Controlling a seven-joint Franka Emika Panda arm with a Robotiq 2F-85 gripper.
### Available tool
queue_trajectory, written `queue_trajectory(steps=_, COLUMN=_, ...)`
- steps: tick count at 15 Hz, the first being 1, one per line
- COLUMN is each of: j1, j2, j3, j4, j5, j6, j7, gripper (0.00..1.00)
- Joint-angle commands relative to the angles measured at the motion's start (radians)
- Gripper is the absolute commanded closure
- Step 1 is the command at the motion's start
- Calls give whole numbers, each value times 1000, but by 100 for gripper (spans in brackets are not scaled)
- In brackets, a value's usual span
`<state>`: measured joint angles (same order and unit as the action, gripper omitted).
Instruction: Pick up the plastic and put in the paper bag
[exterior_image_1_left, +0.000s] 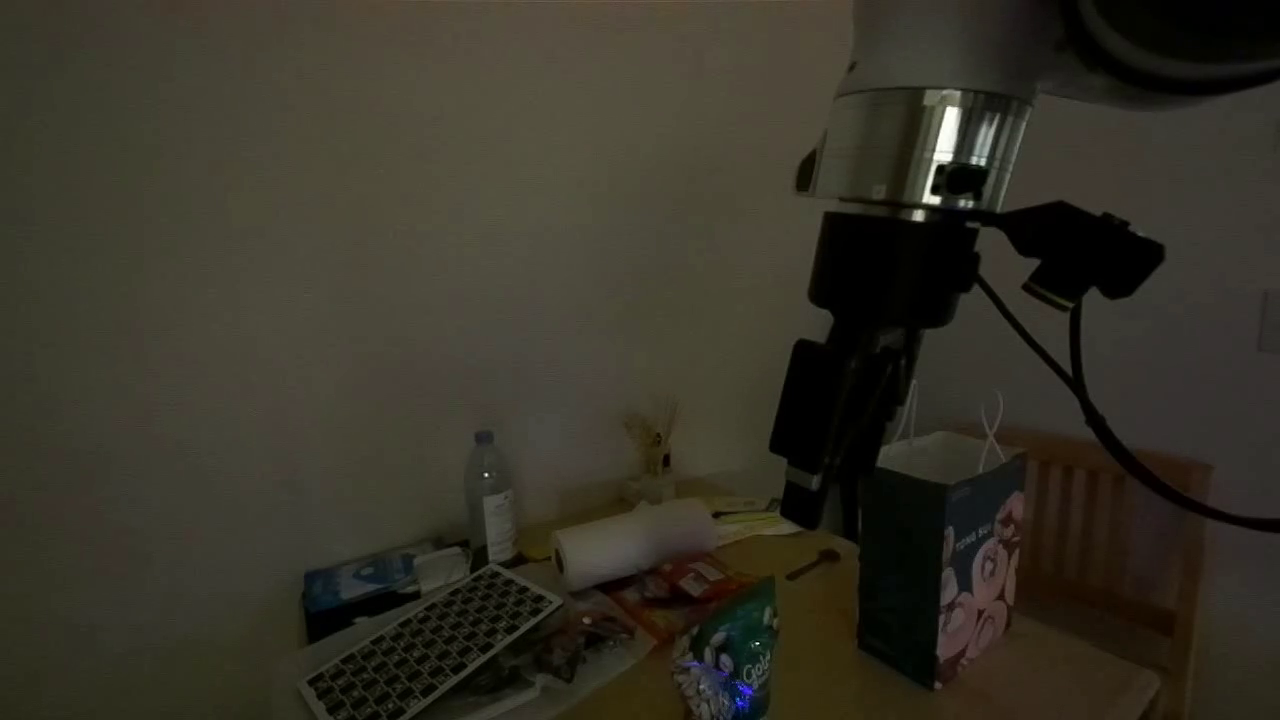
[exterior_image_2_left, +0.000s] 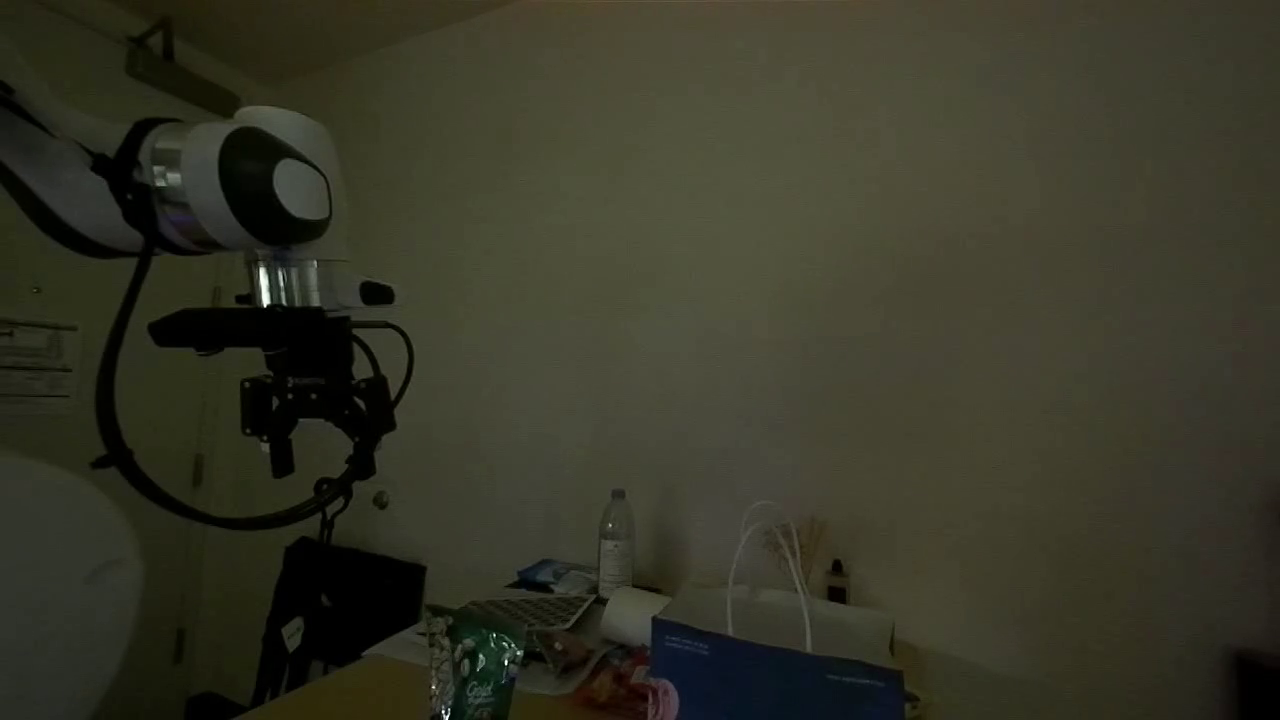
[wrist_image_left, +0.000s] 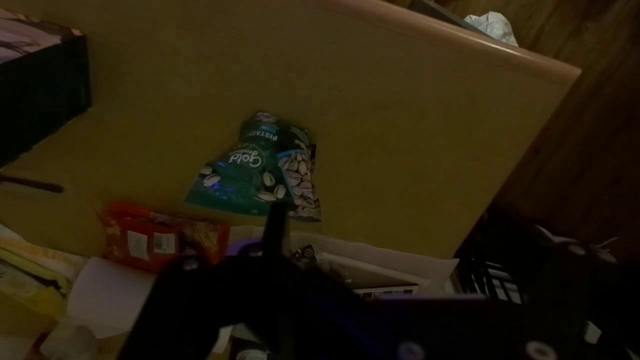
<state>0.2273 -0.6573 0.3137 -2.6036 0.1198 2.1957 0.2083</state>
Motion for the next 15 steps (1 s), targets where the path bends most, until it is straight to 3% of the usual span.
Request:
queue_trajectory(steps=1, j1=-2, j2=47, j3=-13, j4=10, j5=-5, j6=46, j7=3, gripper=0)
queue_trajectory(steps=5, j1=-89, j2=199, j3=39, j4=35, j5=-62, j6=242, j7=130, gripper=0)
queue_trajectory(steps=7, j1=-156, j2=287, j3=86, j4=54, j5=-128, j6=348, j7=263, gripper=0)
queue_trajectory(steps=9, j1=-229, j2=355, j3=145, j4=85, j5=-241, j6=376, j7=416, gripper=0)
queue_trajectory(steps=10, j1=-153, j2=280, j3=75, j4=37, j5=-180, j6=346, j7=309, gripper=0)
queue_trajectory(steps=12, j1=-181, j2=346, j3=97, j4=70, j5=-229, j6=363, j7=383, gripper=0)
queue_trajectory(steps=15, j1=-181, j2=366, j3=97, j4=89, j5=-230, j6=363, j7=389, gripper=0)
